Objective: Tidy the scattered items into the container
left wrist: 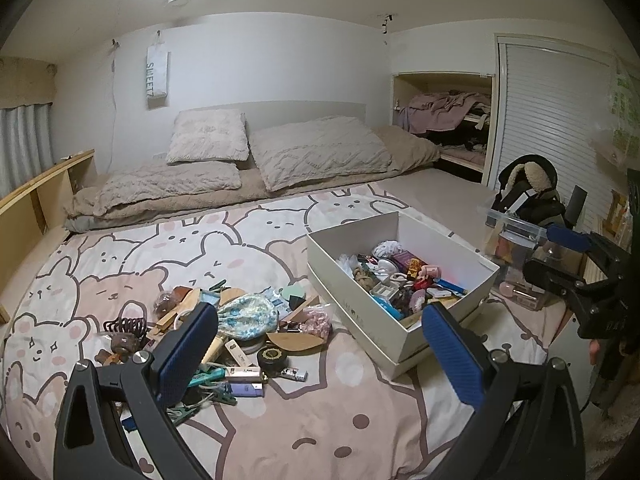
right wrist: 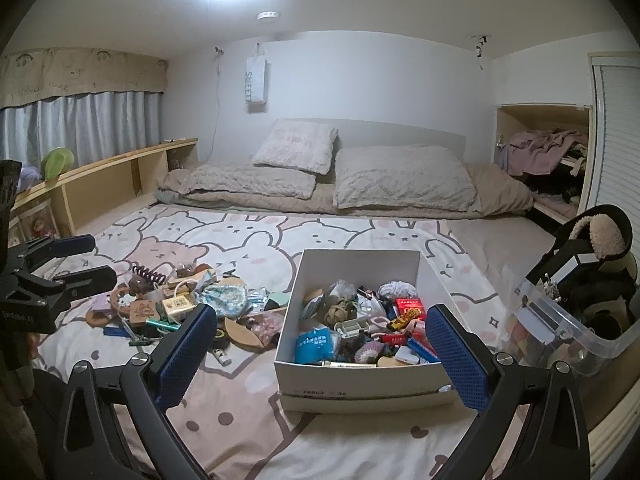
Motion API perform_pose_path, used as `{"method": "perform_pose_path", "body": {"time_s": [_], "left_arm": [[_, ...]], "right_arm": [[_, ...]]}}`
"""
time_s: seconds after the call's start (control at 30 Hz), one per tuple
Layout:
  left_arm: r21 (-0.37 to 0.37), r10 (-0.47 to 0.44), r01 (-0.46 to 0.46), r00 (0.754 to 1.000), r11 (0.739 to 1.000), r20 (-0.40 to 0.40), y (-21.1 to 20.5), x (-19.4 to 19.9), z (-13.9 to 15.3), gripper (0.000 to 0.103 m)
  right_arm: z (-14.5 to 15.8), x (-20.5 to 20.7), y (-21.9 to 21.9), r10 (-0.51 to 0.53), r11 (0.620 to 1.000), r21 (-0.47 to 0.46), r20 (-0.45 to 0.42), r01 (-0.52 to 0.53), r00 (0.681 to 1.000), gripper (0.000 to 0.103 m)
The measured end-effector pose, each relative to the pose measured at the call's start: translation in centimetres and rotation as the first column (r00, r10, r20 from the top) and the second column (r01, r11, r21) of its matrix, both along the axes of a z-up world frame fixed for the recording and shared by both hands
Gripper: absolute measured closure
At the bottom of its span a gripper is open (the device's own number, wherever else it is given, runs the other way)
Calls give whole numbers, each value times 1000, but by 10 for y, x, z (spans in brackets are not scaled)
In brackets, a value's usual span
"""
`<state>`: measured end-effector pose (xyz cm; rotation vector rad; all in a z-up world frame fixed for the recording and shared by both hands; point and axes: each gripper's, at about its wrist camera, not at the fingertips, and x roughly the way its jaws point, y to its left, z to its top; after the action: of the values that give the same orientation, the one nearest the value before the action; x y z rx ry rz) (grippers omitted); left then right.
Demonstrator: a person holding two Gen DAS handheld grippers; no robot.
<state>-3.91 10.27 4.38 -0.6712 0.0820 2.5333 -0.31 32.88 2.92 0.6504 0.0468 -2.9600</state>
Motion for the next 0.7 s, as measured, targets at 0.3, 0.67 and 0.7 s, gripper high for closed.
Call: {"method": "perform_pose_path", "body": {"time_s": [0.3,0.67,0.7], "left_arm": [[-1,-5,5,1000,1000,-1,1,2,-3,1],[11,-10,10,1000,1000,5,4,5,-5,1],[11,-12,12,1000,1000,6,4,6,-5,1]], "right_arm": [[-3,0,-3,4,1000,-4,8,-4,1000,0],[-7,-2,-6,9,1000,-6,19,-9,1000,0],[-7,-2,-6,9,1000,-7,19,-9,1000,0]]}}
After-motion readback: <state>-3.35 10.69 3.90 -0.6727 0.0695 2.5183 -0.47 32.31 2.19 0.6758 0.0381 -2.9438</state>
